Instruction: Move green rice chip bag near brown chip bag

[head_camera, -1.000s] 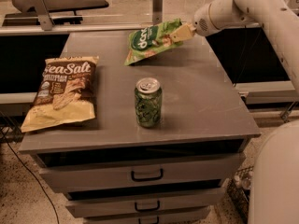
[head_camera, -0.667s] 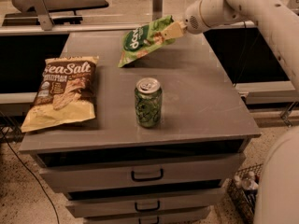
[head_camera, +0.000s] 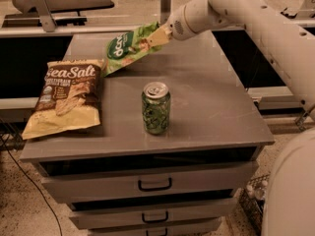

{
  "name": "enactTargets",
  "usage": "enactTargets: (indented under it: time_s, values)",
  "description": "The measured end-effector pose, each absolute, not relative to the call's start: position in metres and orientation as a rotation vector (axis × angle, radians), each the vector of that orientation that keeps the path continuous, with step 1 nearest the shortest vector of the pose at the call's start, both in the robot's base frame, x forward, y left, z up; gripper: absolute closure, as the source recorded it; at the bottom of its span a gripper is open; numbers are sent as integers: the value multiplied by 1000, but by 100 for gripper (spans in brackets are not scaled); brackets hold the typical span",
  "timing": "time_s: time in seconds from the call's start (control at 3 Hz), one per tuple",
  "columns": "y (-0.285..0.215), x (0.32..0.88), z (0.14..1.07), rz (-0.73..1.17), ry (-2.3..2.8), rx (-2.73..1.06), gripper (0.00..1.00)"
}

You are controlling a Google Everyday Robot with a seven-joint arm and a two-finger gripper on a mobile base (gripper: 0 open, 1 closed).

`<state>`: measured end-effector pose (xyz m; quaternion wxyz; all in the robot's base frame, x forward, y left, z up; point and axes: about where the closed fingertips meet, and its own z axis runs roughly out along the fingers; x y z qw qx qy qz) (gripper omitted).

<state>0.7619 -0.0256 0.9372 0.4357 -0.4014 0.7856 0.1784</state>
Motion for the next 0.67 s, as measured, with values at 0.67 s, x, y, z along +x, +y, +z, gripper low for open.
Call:
enactTargets:
  time_s: [0.67]
  values:
    - [22,751,919,520,1975,-1023,100]
